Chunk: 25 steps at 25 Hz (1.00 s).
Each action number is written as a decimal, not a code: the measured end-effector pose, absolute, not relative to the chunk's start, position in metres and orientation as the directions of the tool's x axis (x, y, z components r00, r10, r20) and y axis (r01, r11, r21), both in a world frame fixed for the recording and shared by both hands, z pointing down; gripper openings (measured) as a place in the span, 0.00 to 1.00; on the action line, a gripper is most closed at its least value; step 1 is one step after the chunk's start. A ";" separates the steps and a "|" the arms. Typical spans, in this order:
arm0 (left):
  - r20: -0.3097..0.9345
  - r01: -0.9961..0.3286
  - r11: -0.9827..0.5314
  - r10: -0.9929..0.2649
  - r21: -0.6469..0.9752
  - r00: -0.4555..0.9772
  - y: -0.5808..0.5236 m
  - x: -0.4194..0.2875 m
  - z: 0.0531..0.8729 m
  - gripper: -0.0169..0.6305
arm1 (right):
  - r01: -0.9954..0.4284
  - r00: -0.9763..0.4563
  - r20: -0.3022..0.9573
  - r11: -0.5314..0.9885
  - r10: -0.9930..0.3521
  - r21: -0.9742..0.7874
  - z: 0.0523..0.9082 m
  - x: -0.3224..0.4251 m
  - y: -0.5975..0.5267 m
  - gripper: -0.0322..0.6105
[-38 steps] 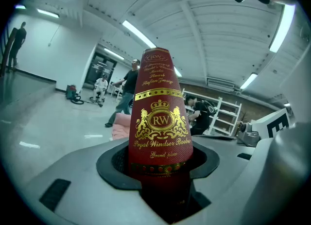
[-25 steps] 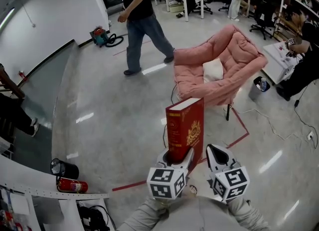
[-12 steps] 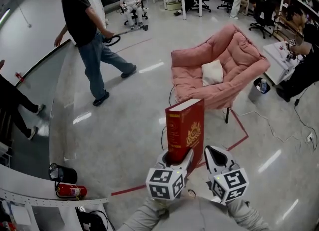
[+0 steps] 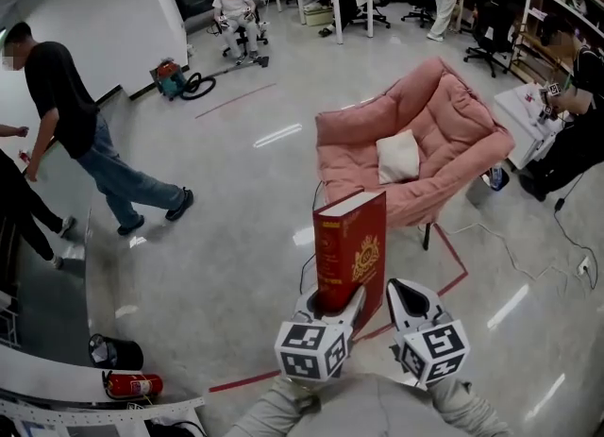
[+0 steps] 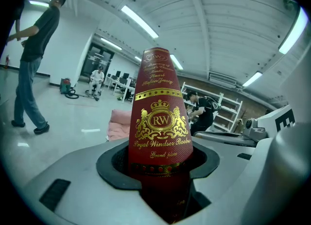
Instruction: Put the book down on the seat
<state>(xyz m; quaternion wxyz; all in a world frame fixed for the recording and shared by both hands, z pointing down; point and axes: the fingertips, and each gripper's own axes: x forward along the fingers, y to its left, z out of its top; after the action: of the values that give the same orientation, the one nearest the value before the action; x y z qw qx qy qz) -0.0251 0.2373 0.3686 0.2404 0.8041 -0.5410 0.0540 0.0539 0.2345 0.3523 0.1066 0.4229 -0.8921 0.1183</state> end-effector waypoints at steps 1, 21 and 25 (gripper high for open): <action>0.347 -0.895 -0.302 -0.843 0.327 0.411 0.230 -0.027 0.368 0.40 | -0.781 -0.617 0.291 0.612 -0.731 -0.121 0.352 0.052 0.227 0.06; 0.360 -0.875 -0.382 -0.804 0.299 0.474 0.087 -0.089 0.362 0.40 | -0.826 -0.559 0.287 0.554 -0.778 -0.104 0.345 -0.012 0.084 0.06; 0.362 -0.865 -0.403 -0.791 0.298 0.493 0.065 -0.101 0.364 0.40 | -0.837 -0.542 0.291 0.539 -0.788 -0.097 0.346 -0.023 0.064 0.06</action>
<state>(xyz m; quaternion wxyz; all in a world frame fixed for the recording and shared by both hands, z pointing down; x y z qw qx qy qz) -0.1005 0.0654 0.3638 0.2272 0.8336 -0.4968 0.0817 -0.0229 0.0635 0.3465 0.1066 0.4665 -0.8708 0.1129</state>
